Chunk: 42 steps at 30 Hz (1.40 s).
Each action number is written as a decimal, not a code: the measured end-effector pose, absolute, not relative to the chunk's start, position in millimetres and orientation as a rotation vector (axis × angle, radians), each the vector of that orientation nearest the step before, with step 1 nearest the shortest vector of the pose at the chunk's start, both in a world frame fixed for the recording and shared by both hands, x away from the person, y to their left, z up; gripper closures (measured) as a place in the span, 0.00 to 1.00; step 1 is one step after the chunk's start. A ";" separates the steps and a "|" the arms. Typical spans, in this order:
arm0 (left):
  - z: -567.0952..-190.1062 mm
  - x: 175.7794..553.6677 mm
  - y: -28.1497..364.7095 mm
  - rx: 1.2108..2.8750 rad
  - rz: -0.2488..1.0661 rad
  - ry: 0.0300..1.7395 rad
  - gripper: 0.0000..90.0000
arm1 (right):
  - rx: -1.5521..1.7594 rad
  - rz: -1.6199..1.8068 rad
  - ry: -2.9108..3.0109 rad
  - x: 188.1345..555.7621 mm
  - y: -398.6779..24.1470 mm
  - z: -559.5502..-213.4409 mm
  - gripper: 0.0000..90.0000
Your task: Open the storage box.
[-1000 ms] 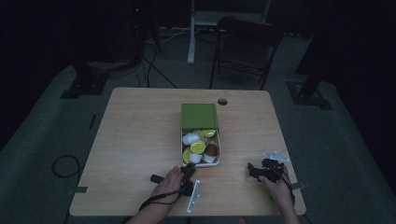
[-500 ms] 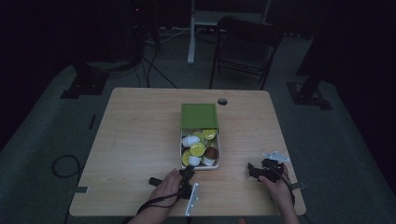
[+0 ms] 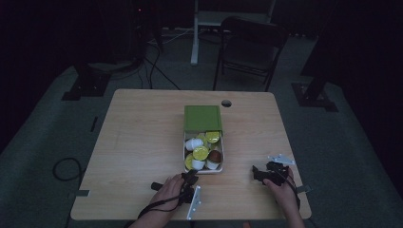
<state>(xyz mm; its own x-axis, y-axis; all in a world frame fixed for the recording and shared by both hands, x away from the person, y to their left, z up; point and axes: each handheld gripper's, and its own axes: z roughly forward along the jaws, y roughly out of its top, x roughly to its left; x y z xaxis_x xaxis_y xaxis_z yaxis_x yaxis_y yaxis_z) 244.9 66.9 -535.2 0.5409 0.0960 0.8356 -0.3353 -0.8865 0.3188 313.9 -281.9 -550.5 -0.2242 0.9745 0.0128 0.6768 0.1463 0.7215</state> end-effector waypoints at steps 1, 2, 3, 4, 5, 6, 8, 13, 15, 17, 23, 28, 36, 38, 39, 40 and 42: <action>-533.1 245.6 68.9 2.326 1.262 -0.167 0.72 | 1.573 0.850 1.966 313.9 -281.9 -550.5 0.12; -531.9 245.8 70.1 2.326 1.239 -0.149 0.72 | 1.572 0.850 1.966 313.9 -282.0 -550.6 0.12; -531.9 245.8 70.1 2.326 1.239 -0.149 0.72 | 1.572 0.850 1.966 313.9 -281.9 -550.6 0.12; -529.6 246.6 72.3 2.319 1.193 -0.110 0.72 | 1.572 0.850 1.966 313.9 -281.9 -550.6 0.12; -529.6 246.6 72.3 2.319 1.193 -0.110 0.72 | 1.572 0.850 1.966 313.9 -281.9 -550.6 0.12; -528.0 246.6 73.7 2.316 1.172 -0.114 0.71 | 1.572 0.850 1.966 313.9 -282.0 -550.6 0.12; -527.1 246.5 75.0 2.309 1.149 -0.096 0.71 | 1.572 0.850 1.966 313.9 -281.9 -550.6 0.12; -524.0 245.6 76.5 2.283 1.035 -0.025 0.71 | 1.572 0.850 1.966 313.9 -282.0 -550.6 0.12; -524.5 245.3 76.6 2.281 1.015 -0.015 0.71 | 1.572 0.850 1.966 313.9 -281.9 -550.6 0.12; -526.8 244.8 77.9 2.284 0.954 0.017 0.71 | 1.572 0.850 1.966 313.9 -281.9 -550.6 0.12; -525.6 244.2 84.0 2.268 0.837 0.095 0.71 | 1.572 0.850 1.966 313.9 -281.9 -550.6 0.12; -523.9 245.6 90.7 2.260 0.792 0.148 0.70 | 1.572 0.850 1.966 313.9 -281.9 -550.6 0.12; -522.6 247.6 101.4 2.271 0.770 0.210 0.70 | 1.572 0.850 1.966 313.9 -282.0 -550.6 0.12; -522.2 247.8 104.6 2.270 0.766 0.223 0.70 | 1.572 0.850 1.966 313.9 -281.9 -550.6 0.12; -522.2 247.8 104.6 2.270 0.766 0.223 0.70 | 1.572 0.850 1.966 313.9 -281.9 -550.6 0.12; -522.0 248.1 106.3 2.267 0.763 0.233 0.70 | 1.572 0.850 1.966 313.9 -282.0 -550.6 0.12; -521.6 249.4 112.2 2.263 0.769 0.266 0.70 | 1.572 0.850 1.966 313.9 -281.9 -550.6 0.12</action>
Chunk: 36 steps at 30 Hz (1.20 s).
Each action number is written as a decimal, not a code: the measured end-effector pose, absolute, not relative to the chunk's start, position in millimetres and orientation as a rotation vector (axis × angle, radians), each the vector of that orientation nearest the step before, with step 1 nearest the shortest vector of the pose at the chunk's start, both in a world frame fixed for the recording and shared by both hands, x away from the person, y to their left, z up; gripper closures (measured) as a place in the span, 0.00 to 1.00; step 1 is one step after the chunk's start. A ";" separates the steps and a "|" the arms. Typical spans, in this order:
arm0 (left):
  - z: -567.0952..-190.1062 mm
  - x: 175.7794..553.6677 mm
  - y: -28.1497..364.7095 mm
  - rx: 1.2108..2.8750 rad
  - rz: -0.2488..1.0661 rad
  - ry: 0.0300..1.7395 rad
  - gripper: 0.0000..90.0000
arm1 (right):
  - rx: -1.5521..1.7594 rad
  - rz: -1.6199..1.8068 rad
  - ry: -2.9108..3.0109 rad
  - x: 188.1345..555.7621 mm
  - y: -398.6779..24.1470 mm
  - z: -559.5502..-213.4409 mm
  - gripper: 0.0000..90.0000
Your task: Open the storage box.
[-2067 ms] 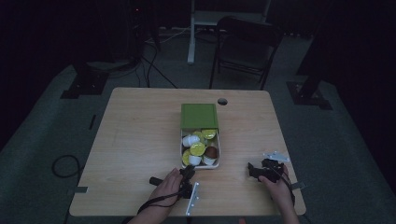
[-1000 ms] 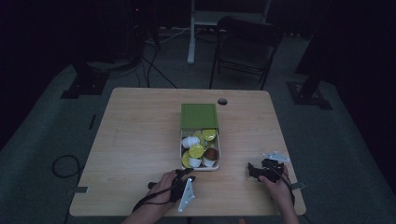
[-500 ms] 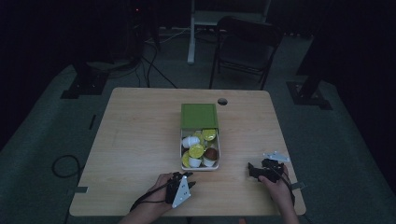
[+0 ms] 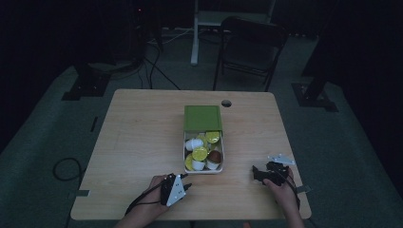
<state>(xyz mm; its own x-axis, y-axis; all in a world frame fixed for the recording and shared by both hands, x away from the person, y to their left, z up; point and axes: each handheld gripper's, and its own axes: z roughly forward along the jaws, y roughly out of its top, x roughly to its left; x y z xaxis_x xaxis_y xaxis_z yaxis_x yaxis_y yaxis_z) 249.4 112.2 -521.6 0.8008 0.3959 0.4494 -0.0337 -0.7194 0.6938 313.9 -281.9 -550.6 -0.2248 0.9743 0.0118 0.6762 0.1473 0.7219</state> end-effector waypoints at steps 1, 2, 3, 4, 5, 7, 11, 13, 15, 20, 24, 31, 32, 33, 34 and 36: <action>-521.6 249.4 112.2 2.263 0.769 0.266 0.70 | 1.572 0.850 1.966 313.9 -281.9 -550.6 0.12; -521.8 250.4 115.9 2.263 0.773 0.287 0.70 | 1.572 0.850 1.966 313.9 -281.9 -550.6 0.12; -521.8 250.4 115.9 2.263 0.773 0.287 0.70 | 1.572 0.850 1.966 313.9 -281.9 -550.6 0.12; -521.8 251.1 119.3 2.258 0.769 0.307 0.70 | 1.572 0.850 1.966 313.9 -281.9 -550.6 0.12; -521.6 251.5 121.2 2.259 0.771 0.314 0.70 | 1.572 0.850 1.966 313.9 -281.9 -550.6 0.12; -521.6 251.9 122.9 2.260 0.771 0.323 0.70 | 1.573 0.850 1.966 313.9 -281.9 -550.5 0.12; -520.7 254.0 132.3 2.257 0.768 0.368 0.70 | 1.573 0.850 1.966 313.9 -281.9 -550.6 0.12; -520.7 254.3 134.4 2.253 0.767 0.383 0.70 | 1.573 0.850 1.966 313.9 -281.9 -550.5 0.12; -520.2 255.1 139.1 2.250 0.769 0.405 0.70 | 1.572 0.849 1.967 313.8 -282.0 -550.5 0.12; -519.2 258.5 155.5 2.217 0.747 0.522 0.70 | 1.572 0.849 1.966 313.9 -281.9 -550.5 0.12; -519.4 261.0 164.8 2.201 0.739 0.578 0.70 | 1.573 0.850 1.966 313.9 -281.9 -550.5 0.12; -520.1 266.7 177.9 2.156 0.720 0.693 0.70 | 1.573 0.850 1.966 313.8 -281.9 -550.5 0.12; -520.4 267.5 179.9 2.150 0.712 0.710 0.70 | 1.573 0.850 1.966 313.9 -281.9 -550.5 0.12; -520.7 268.0 181.6 2.139 0.704 0.726 0.70 | 1.573 0.850 1.966 313.9 -281.9 -550.6 0.12; -521.2 268.7 183.2 2.126 0.702 0.735 0.69 | 1.573 0.850 1.966 313.9 -281.9 -550.5 0.12; -521.6 269.5 186.9 2.117 0.693 0.757 0.67 | 1.573 0.850 1.966 313.9 -281.9 -550.5 0.12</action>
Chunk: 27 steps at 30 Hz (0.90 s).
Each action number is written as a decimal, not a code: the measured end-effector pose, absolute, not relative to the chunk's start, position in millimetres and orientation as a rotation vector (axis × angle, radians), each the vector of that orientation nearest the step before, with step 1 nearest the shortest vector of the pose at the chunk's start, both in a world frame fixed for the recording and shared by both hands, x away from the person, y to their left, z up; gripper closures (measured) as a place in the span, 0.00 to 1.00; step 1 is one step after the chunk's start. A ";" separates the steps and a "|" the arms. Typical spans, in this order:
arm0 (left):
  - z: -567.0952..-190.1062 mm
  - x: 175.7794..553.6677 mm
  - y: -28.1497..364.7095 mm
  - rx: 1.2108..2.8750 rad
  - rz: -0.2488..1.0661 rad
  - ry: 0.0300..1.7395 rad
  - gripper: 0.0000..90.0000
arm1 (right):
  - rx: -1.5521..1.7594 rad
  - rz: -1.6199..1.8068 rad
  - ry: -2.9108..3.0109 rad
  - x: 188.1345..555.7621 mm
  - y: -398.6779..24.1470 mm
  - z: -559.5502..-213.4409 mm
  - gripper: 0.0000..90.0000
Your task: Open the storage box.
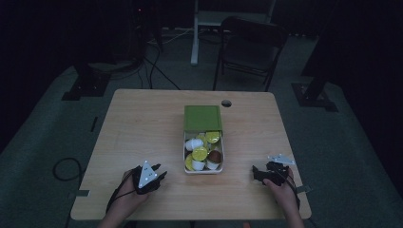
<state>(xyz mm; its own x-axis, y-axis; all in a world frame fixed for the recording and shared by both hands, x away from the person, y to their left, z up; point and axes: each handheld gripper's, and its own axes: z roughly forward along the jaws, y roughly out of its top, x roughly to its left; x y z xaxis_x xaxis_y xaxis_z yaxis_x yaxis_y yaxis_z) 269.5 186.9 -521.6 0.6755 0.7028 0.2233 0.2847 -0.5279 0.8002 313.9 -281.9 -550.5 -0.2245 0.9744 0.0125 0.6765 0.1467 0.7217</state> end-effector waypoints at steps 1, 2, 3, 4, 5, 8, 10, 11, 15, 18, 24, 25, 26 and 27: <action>-522.1 269.8 187.8 2.108 0.693 0.764 0.65 | 1.573 0.850 1.966 313.9 -281.9 -550.5 0.12; -522.2 270.3 189.2 2.101 0.695 0.775 0.63 | 1.573 0.850 1.966 313.9 -281.9 -550.5 0.12; -522.2 270.3 189.2 2.101 0.695 0.775 0.59 | 1.573 0.850 1.966 313.9 -281.9 -550.5 0.12; -522.5 271.4 191.9 2.084 0.694 0.797 0.56 | 1.573 0.850 1.966 313.8 -281.9 -550.5 0.12; -522.7 272.0 193.1 2.074 0.690 0.813 0.54 | 1.573 0.850 1.966 313.8 -281.9 -550.5 0.12; -521.8 273.6 197.7 2.066 0.700 0.843 0.49 | 1.573 0.850 1.966 313.8 -281.9 -550.5 0.12; -521.4 274.0 199.3 2.063 0.701 0.850 0.47 | 1.573 0.849 1.966 313.8 -281.9 -550.5 0.12; -521.3 274.4 200.7 2.053 0.697 0.861 0.46 | 1.573 0.850 1.966 313.8 -281.9 -550.5 0.12; -520.3 276.0 209.6 2.017 0.685 0.916 0.45 | 1.573 0.850 1.966 313.8 -281.9 -550.5 0.12; -520.2 277.0 215.0 1.994 0.682 0.946 0.41 | 1.573 0.850 1.966 313.9 -281.9 -550.5 0.12; -520.7 277.7 223.5 1.983 0.692 0.981 0.32 | 1.573 0.850 1.966 313.8 -281.9 -550.5 0.12; -520.3 277.6 226.6 1.978 0.685 1.010 0.32 | 1.573 0.850 1.966 313.8 -281.9 -550.5 0.12; -520.3 277.6 226.6 1.978 0.685 1.010 0.32 | 1.573 0.849 1.966 313.8 -281.9 -550.5 0.12; -519.9 277.6 228.3 1.977 0.679 1.030 0.32 | 1.573 0.849 1.966 313.8 -281.9 -550.5 0.12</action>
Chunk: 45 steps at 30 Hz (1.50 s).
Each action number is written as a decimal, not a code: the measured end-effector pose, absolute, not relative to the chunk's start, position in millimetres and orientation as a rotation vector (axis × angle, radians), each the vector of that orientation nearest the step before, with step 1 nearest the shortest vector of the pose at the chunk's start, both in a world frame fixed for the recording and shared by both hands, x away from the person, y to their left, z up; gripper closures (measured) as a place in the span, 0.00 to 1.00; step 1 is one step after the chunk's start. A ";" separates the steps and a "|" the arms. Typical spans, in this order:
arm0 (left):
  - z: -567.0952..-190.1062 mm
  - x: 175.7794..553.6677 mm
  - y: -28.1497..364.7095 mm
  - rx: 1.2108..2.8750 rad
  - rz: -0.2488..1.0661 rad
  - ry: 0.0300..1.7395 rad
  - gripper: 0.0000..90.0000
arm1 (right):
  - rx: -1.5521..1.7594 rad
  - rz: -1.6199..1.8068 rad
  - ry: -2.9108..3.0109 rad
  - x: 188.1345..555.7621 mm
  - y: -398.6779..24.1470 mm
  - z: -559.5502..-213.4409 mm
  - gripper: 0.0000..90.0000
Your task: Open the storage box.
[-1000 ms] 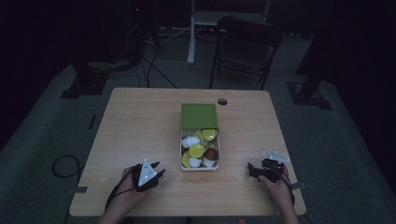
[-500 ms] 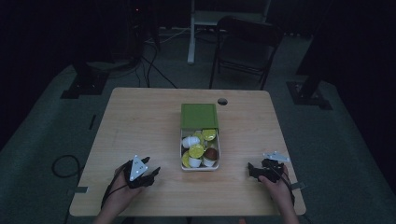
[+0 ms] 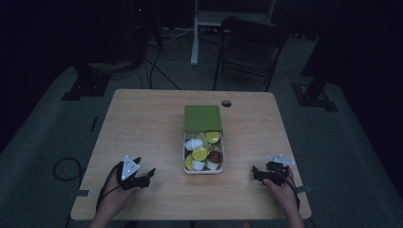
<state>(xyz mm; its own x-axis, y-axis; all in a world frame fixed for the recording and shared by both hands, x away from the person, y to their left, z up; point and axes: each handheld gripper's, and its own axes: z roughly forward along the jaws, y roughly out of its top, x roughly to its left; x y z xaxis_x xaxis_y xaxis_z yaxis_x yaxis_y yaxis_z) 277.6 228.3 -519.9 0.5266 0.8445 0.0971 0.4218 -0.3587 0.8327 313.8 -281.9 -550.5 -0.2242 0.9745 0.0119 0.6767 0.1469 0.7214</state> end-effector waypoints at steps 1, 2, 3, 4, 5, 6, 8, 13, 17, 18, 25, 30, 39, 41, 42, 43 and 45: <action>-519.4 277.7 232.3 1.960 0.665 1.056 0.32 | 1.573 0.849 1.966 313.8 -281.9 -550.5 0.12; -519.4 277.7 232.3 1.960 0.665 1.056 0.31 | 1.573 0.849 1.966 313.8 -281.9 -550.5 0.12; -519.1 278.1 236.3 1.934 0.659 1.073 0.29 | 1.573 0.849 1.966 313.8 -281.9 -550.5 0.12; -518.2 278.1 238.3 1.929 0.648 1.091 0.28 | 1.573 0.849 1.966 313.8 -281.9 -550.5 0.12; -517.4 277.9 240.2 1.919 0.626 1.117 0.28 | 1.573 0.849 1.966 313.8 -281.9 -550.5 0.12; -516.8 277.9 242.5 1.896 0.613 1.132 0.26 | 1.573 0.850 1.966 313.8 -281.9 -550.5 0.12; -515.8 277.8 246.2 1.855 0.617 1.147 0.21 | 1.573 0.850 1.966 313.9 -281.9 -550.5 0.12; -514.8 277.1 254.2 1.863 0.619 1.122 0.16 | 1.573 0.849 1.966 313.8 -281.9 -550.5 0.12; -516.1 274.7 261.6 1.854 0.618 1.106 0.16 | 1.573 0.850 1.966 313.8 -281.9 -550.5 0.12; -516.1 274.7 261.6 1.854 0.618 1.106 0.16 | 1.573 0.849 1.966 313.8 -281.9 -550.5 0.12; -516.3 270.6 279.3 1.867 0.676 1.119 0.17 | 1.573 0.850 1.966 313.8 -281.9 -550.5 0.12; -517.9 267.5 289.6 1.949 0.663 1.100 0.16 | 1.573 0.849 1.966 313.8 -281.9 -550.5 0.12; -523.0 268.7 300.2 2.072 0.654 1.154 0.16 | 1.573 0.849 1.966 313.8 -281.9 -550.5 0.12; -526.5 269.8 300.6 2.080 0.662 1.172 0.16 | 1.573 0.849 1.966 313.8 -281.9 -550.5 0.12; -527.6 270.1 300.3 2.074 0.655 1.182 0.16 | 1.573 0.850 1.966 313.8 -281.9 -550.5 0.12; -528.9 270.6 299.9 2.071 0.648 1.192 0.16 | 1.573 0.850 1.966 313.8 -281.9 -550.5 0.12; -529.6 270.9 299.8 2.073 0.647 1.199 0.17 | 1.573 0.850 1.966 313.8 -281.9 -550.5 0.12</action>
